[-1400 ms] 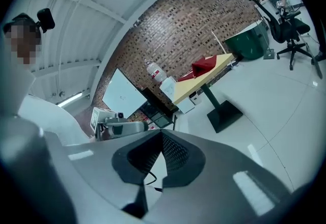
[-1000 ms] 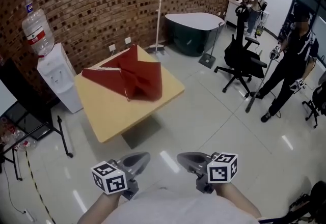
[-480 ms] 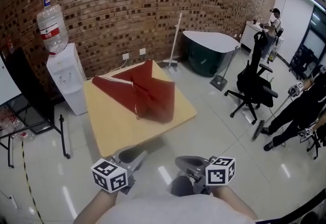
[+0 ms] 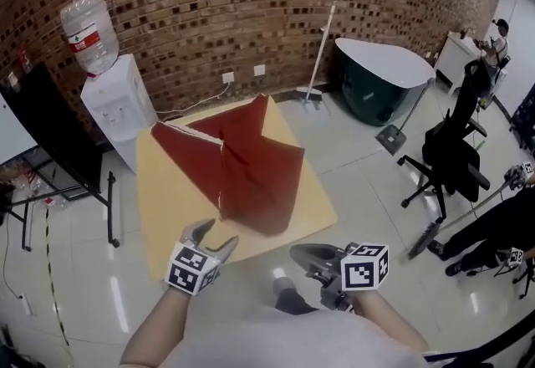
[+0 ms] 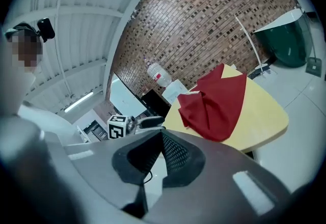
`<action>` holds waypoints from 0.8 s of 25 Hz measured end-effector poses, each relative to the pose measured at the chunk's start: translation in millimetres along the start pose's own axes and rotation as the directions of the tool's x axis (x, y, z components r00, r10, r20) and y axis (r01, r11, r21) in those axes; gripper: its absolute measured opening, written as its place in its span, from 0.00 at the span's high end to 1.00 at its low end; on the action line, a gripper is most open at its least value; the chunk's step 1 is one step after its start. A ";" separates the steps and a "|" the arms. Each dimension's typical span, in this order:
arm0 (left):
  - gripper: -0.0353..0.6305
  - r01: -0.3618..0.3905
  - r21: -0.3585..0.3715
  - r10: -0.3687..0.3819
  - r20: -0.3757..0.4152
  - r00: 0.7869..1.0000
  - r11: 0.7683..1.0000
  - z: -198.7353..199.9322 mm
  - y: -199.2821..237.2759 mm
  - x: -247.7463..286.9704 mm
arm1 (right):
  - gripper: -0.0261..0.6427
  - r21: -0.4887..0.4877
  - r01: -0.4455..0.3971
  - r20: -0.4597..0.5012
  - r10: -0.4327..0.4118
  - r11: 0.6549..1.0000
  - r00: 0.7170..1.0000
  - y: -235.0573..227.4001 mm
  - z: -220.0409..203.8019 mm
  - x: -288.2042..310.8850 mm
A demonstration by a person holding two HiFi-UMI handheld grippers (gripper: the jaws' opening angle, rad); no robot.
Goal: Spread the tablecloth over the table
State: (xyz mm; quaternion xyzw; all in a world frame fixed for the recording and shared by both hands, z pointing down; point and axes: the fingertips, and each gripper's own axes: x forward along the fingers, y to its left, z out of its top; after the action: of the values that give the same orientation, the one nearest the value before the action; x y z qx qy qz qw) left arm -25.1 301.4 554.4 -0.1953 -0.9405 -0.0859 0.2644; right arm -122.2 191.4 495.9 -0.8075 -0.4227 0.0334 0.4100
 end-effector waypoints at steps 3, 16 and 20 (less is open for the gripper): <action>0.52 -0.064 0.046 0.068 -0.090 0.994 0.997 -4.9 25.9 46.0 | 0.96 0.003 -0.015 -0.027 0.016 1.000 1.000 -40.6 43.9 0.0; 0.75 -0.217 0.021 0.215 -0.244 0.946 0.976 -35.1 70.8 113.9 | 0.96 0.058 -0.099 -0.140 0.106 0.993 0.985 -144.7 119.1 20.5; 0.93 -0.222 -0.001 0.215 -0.253 0.943 0.975 -31.7 70.2 109.3 | 0.96 0.093 -0.099 -0.131 0.111 0.991 0.985 -157.2 126.5 24.1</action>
State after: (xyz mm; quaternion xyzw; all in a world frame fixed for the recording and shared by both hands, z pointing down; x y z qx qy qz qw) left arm -67.1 392.0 643.4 -0.2896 -0.8706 -0.0939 0.3864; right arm -260.5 336.9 527.8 -0.8108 -0.3485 0.0179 0.4700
